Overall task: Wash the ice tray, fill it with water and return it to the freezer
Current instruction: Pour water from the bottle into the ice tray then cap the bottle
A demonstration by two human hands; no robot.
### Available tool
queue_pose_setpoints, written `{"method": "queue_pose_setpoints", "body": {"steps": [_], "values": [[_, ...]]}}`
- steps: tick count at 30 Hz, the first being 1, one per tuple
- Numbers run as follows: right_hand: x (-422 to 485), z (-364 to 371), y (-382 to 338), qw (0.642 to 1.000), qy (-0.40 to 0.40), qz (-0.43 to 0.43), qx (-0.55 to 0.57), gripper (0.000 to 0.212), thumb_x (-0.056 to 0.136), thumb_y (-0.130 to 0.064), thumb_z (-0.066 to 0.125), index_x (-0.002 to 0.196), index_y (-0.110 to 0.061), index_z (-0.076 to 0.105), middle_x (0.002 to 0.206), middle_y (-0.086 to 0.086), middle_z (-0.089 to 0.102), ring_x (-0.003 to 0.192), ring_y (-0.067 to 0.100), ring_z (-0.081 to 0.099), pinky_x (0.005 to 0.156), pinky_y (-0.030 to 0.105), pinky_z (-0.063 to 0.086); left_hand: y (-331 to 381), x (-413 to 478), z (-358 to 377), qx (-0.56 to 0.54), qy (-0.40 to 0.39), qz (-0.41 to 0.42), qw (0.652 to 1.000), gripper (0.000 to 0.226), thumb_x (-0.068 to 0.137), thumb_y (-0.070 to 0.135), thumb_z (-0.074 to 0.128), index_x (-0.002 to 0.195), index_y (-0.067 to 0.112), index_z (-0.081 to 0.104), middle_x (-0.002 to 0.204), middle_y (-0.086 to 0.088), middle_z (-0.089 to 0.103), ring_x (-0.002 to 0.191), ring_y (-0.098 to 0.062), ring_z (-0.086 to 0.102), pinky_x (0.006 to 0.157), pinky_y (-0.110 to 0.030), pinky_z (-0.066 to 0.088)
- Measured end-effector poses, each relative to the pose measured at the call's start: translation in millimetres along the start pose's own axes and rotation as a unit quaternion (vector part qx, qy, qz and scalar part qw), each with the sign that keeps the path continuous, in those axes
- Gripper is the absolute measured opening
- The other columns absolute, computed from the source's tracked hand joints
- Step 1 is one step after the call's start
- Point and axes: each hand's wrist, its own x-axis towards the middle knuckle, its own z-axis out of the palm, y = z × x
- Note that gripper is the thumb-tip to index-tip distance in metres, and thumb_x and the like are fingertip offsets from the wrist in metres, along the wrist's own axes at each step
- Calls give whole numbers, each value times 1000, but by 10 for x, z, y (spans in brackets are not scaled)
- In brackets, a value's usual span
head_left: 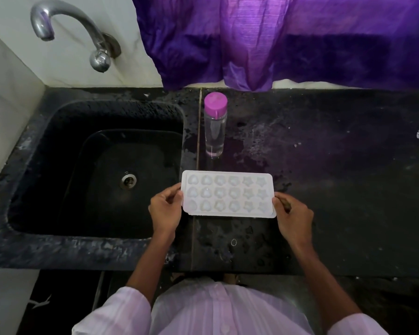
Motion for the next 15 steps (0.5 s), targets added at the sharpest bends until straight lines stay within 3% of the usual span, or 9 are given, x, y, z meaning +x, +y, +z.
{"method": "queue_pose_setpoints", "body": {"steps": [5,8,12,15], "values": [[9,1,20,1000,4,-3,-11,22,93,-14,67,112,-6,73,102,9,75,84,7,62,69,-9,33,-74,-15,-17,16,-6,-4,1000,26,94,9,65,117,16,74,95,15,73,87,7,68,88,-18,55],[13,-13,-4,999,41,-21,-8,24,92,-14,68,113,-4,71,107,12,71,84,11,63,71,-6,35,-50,-14,-52,59,22,23,998,25,95,10,64,118,13,73,105,4,75,90,3,66,91,-16,51],[131,-21,-289,997,40,-60,41,21,92,-14,68,112,-10,71,106,4,67,84,9,66,73,0,43,201,94,-57,63,50,110,991,23,96,8,61,115,12,73,105,2,75,96,-6,69,95,-29,55],[332,33,-640,991,-3,-93,92,23,92,-17,70,114,-14,70,107,0,69,85,-6,65,75,3,47,588,207,19,37,21,209,977,25,96,7,60,118,11,71,104,5,73,95,1,68,89,-19,54]]}}
